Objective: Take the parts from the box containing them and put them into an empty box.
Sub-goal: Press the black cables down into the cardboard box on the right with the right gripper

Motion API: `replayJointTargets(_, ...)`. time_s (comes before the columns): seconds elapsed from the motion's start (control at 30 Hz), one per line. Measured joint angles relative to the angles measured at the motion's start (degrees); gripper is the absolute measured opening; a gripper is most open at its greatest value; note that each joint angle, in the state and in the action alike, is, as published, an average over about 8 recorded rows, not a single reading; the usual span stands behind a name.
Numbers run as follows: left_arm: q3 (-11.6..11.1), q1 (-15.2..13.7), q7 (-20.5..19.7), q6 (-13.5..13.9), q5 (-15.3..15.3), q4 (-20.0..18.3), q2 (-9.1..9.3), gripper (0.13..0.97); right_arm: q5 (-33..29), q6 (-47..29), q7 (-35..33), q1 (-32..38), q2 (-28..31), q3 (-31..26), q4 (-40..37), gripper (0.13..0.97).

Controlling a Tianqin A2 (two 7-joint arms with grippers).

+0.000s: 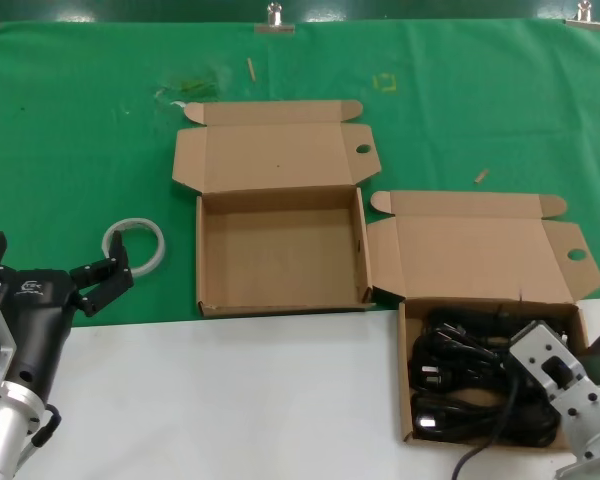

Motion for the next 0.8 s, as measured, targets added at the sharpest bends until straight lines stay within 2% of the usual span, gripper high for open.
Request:
replayJointTargets(0.43, 0.00, 0.00, 0.01, 0.00, 0.00, 0.00, 0.00, 0.965, 0.00, -1.56, 6.70, 1.59, 0.20, -4.44, -1.90, 0.966)
replayJointTargets(0.8, 0.00, 0.00, 0.01, 0.00, 0.00, 0.00, 0.00, 0.965, 0.00, -2.15, 12.58, 2.03, 0.55, -8.40, -2.21, 0.916)
